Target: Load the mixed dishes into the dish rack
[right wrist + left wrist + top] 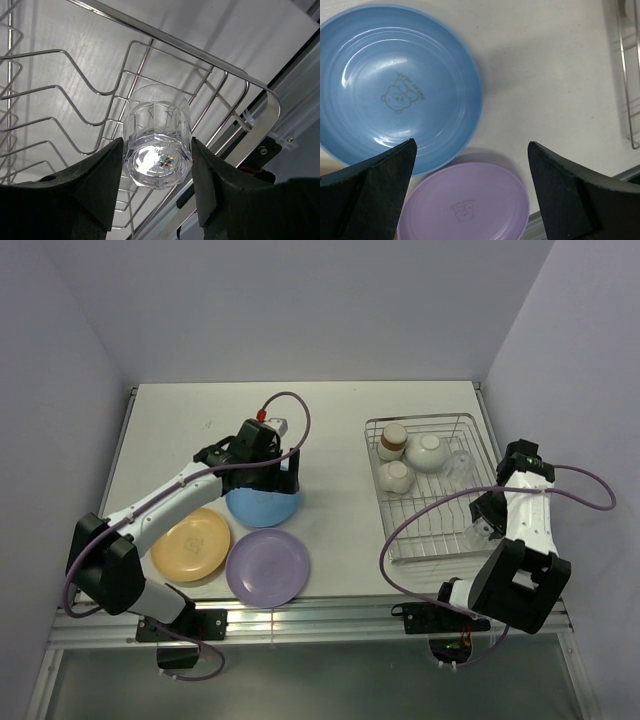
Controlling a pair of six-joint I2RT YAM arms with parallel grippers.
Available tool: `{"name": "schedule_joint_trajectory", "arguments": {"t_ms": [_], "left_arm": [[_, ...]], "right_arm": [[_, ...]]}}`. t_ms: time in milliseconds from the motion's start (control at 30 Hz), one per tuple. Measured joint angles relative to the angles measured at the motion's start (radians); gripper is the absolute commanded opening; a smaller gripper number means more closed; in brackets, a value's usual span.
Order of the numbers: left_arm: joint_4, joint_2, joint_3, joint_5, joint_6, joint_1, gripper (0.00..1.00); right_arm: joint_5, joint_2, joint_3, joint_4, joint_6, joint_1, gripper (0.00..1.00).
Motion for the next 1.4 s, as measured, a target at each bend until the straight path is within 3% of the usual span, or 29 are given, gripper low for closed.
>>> {"name": "schedule_joint_trajectory", "arguments": {"t_ms": [33, 200, 233, 267, 700, 1067, 1400], "left_arm": [[-0.001, 0.006, 0.002, -0.013, 0.001, 0.0, 0.99], [-0.018, 0.043, 0.002, -0.057, 0.001, 0.0, 0.99], [-0.021, 0.05, 0.002, -0.063, 0.001, 0.0, 0.99], [-0.021, 0.057, 0.001, -0.068, 0.001, 0.0, 0.99], [-0.038, 0.135, 0.0, -0.092, 0.0, 0.0, 0.99], [-0.052, 0.204, 0.014, -0.119, 0.004, 0.0, 0.99], [-0.058, 0.226, 0.045, -0.079, 0.0, 0.0, 0.99]], "right_arm": [[-0.008, 0.0, -0.001, 0.0, -0.002, 0.0, 0.62], [-0.052, -0.035, 0.0, -0.001, 0.0, 0.011, 0.73], [-0.059, -0.047, 0.0, -0.002, 0.001, 0.015, 0.79], [-0.069, -0.06, 0.0, -0.005, 0.005, 0.021, 0.95], [-0.134, -0.184, 0.006, -0.062, 0.04, 0.084, 0.96], [-0.239, -0.253, 0.15, -0.103, 0.072, 0.162, 0.94], [-0.261, -0.254, 0.093, -0.115, 0.074, 0.203, 0.9]]}}
